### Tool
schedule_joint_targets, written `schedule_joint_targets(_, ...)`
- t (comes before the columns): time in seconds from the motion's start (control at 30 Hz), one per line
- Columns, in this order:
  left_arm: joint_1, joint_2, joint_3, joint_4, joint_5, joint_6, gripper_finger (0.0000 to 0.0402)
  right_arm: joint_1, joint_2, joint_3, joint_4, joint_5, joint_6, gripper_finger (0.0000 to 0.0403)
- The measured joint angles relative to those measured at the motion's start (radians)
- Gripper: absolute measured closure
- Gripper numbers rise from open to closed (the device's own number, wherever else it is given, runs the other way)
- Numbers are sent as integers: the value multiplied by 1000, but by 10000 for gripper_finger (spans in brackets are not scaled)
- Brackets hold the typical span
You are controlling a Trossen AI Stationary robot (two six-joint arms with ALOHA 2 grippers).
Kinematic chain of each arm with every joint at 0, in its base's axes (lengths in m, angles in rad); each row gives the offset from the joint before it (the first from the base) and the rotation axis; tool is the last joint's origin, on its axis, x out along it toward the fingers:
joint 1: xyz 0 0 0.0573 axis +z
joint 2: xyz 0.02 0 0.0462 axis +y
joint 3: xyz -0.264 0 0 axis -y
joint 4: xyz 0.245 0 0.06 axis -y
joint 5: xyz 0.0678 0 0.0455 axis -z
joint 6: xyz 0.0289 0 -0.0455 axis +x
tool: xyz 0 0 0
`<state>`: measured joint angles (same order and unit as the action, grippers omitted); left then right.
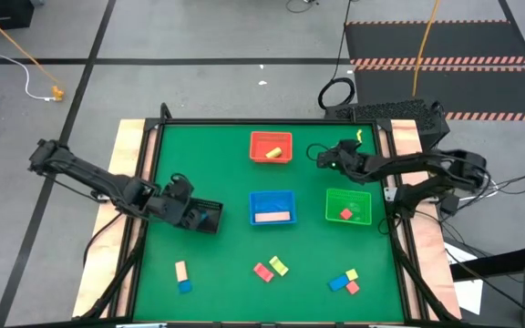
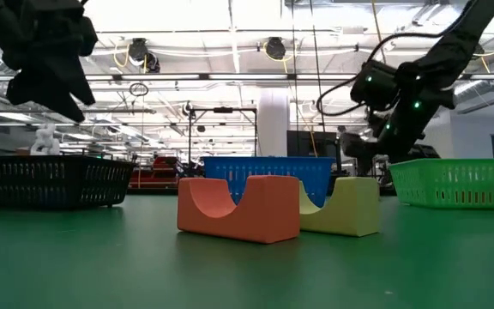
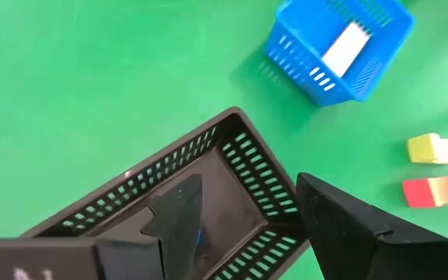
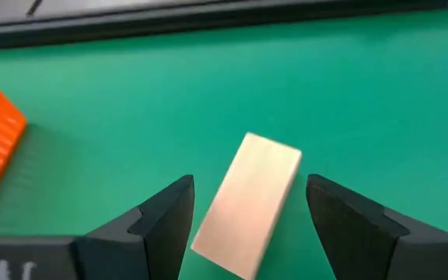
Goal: Sort & place blocks by color
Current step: Put the top brown block into the blue bin
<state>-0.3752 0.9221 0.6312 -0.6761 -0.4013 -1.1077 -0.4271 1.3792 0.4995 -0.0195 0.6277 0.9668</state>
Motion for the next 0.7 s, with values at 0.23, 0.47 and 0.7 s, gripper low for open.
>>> schedule_joint_targets(0.23, 0, -27, 0, 0, -22, 25, 192, -6, 98, 0, 4, 0, -6, 167)
schedule_joint_targets(0.47, 0, -27, 0, 4, -77, 31, 192, -8, 123, 0, 30, -25, -142, 268)
schedule_joint_targets(0.7, 0, -26, 0, 129, -143, 165, 192, -8, 75, 0, 20, -62, -279, 292)
